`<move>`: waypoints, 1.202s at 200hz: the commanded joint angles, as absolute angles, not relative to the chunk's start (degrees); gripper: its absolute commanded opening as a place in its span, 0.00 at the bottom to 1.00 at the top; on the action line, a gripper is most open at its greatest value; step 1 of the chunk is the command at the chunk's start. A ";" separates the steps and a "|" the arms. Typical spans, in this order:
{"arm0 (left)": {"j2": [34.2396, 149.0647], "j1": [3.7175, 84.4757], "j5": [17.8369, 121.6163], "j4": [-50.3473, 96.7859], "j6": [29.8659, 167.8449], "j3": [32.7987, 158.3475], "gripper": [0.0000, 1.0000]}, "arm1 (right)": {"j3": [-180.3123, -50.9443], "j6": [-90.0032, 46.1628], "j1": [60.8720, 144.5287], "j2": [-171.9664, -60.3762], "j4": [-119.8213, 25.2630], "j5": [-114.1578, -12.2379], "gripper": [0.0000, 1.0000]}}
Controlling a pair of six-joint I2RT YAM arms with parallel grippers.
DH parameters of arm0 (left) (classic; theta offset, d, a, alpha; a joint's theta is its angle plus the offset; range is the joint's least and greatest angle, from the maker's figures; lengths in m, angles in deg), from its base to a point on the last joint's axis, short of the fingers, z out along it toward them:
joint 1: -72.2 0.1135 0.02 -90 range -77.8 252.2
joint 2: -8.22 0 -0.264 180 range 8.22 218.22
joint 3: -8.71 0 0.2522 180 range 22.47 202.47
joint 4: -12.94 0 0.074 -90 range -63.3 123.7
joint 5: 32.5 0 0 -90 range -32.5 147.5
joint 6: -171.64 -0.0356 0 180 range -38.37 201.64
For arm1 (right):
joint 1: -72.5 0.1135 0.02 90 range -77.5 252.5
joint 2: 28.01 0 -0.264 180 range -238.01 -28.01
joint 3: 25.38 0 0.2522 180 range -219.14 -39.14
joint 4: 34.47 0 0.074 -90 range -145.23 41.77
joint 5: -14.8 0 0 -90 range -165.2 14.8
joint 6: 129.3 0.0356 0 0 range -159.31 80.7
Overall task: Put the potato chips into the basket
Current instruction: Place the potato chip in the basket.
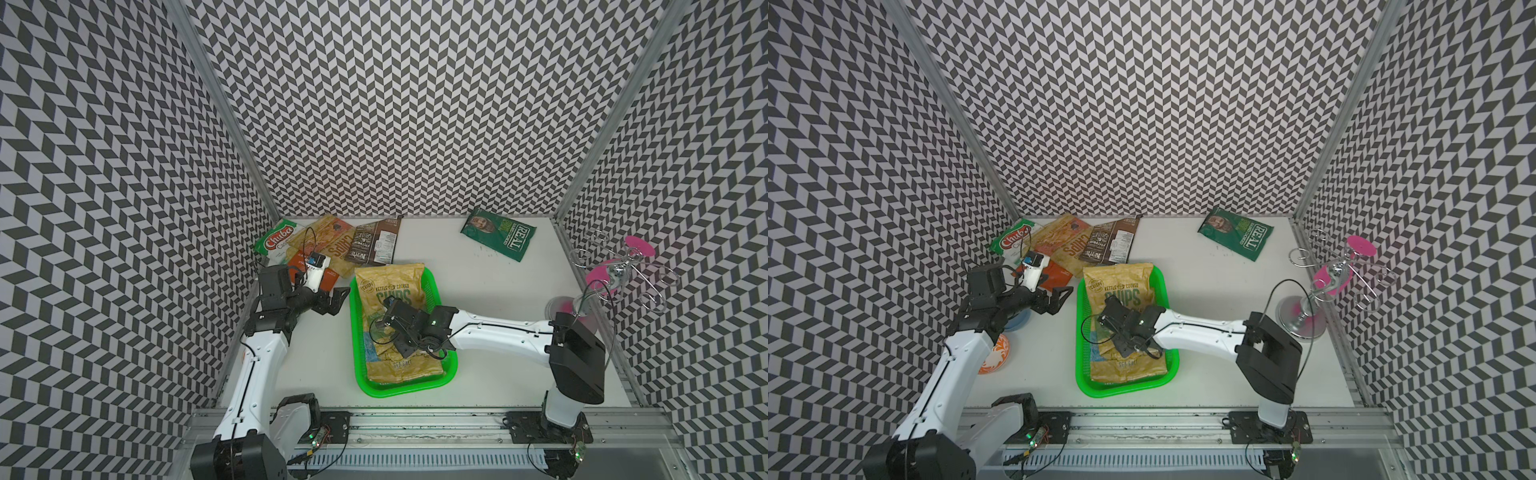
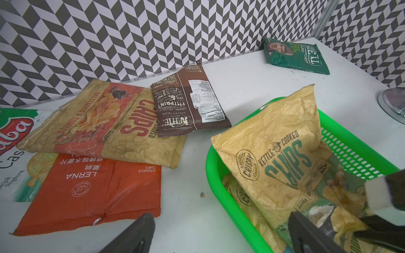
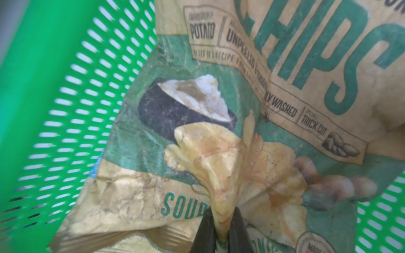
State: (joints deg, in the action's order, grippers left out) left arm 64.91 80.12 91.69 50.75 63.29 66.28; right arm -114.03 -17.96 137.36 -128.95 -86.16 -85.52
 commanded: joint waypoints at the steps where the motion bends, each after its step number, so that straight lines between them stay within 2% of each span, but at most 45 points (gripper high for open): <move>1: 64.78 80.46 92.35 50.16 63.27 65.82 0.99 | -115.72 -18.33 138.15 -124.51 -88.75 -83.93 0.07; 80: 64.67 80.46 92.92 50.21 63.18 65.96 0.99 | -115.91 -15.70 141.29 -123.33 -91.84 -78.05 0.08; 111: 64.52 80.41 93.07 50.39 63.18 65.98 0.99 | -114.24 -13.40 142.61 -124.02 -91.02 -76.85 0.12; 122: 64.56 80.43 93.16 50.34 63.26 66.00 0.99 | -113.30 -12.81 142.84 -124.15 -90.47 -75.96 0.18; 140: 64.55 80.42 93.18 50.43 63.18 66.02 0.99 | -112.65 -12.13 143.23 -124.25 -90.31 -75.68 0.40; 160: 64.60 80.44 93.31 50.52 63.16 66.12 0.99 | -112.93 -12.00 143.27 -123.32 -90.60 -76.60 0.55; 203: 64.69 80.41 93.36 50.52 63.18 66.21 0.99 | -116.55 -13.04 141.42 -122.26 -89.17 -81.00 0.58; 240: 64.49 80.43 92.40 50.31 63.63 66.21 0.99 | -117.79 -14.73 133.52 -123.10 -80.63 -76.20 0.60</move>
State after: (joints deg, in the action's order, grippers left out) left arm 64.91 80.12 92.28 50.78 63.31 66.28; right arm -115.98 -13.55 138.34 -124.56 -88.68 -77.96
